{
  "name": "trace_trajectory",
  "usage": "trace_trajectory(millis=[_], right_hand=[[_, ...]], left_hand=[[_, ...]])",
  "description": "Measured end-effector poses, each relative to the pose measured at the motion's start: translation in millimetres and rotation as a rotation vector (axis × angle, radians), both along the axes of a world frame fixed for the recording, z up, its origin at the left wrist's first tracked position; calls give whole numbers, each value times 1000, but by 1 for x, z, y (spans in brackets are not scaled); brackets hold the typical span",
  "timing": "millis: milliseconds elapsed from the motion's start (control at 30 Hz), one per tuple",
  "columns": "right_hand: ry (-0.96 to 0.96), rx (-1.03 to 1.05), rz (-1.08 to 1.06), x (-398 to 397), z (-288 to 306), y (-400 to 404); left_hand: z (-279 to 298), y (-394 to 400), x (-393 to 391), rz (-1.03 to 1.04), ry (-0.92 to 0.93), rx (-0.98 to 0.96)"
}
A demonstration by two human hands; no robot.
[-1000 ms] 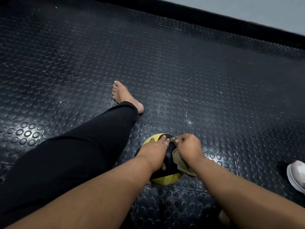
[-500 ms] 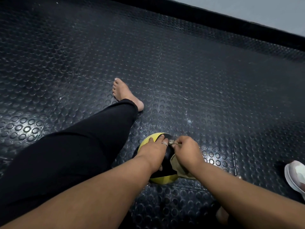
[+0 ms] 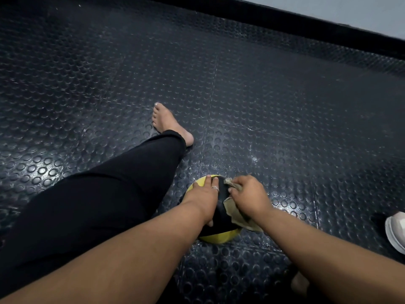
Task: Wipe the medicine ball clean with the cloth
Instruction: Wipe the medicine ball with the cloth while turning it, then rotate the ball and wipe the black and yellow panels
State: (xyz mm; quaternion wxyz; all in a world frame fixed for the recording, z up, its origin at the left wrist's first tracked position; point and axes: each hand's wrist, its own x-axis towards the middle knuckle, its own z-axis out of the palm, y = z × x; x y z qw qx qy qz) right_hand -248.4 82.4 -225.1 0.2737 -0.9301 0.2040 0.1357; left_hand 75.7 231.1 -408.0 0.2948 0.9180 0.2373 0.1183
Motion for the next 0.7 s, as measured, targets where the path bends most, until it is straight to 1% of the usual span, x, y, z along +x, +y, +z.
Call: trace_trajectory(millis=[133, 200, 333, 433, 500, 533, 567, 600, 633, 667, 700], right_hand=[[-73, -10, 69, -19, 2, 5], [-45, -20, 40, -14, 1, 2], [63, -11, -107, 9, -1, -9], [81, -14, -79, 10, 2, -7], [46, -15, -27, 0, 3, -1], [32, -12, -9, -6, 2, 1], [16, -8, -4, -10, 1, 3], [6, -1, -15, -12, 0, 3], [4, 3, -36, -11, -1, 2], [9, 1, -60, -8, -2, -1], [17, -8, -76, -3, -2, -4]], left_hand=[[2, -2, -1, 3, -5, 23], [3, -2, -2, -5, -19, 8], [9, -2, -8, 1, -44, -4], [9, 3, -6, 13, -63, 11], [13, 12, 0, 43, -117, 65], [16, 19, 0, 36, -115, 119], [15, 26, 9, 71, -161, 148], [21, 31, 17, 55, -166, 186], [25, 29, 20, 60, -153, 162], [12, 20, 30, 74, -92, 157], [36, 10, 24, 73, -130, 112]])
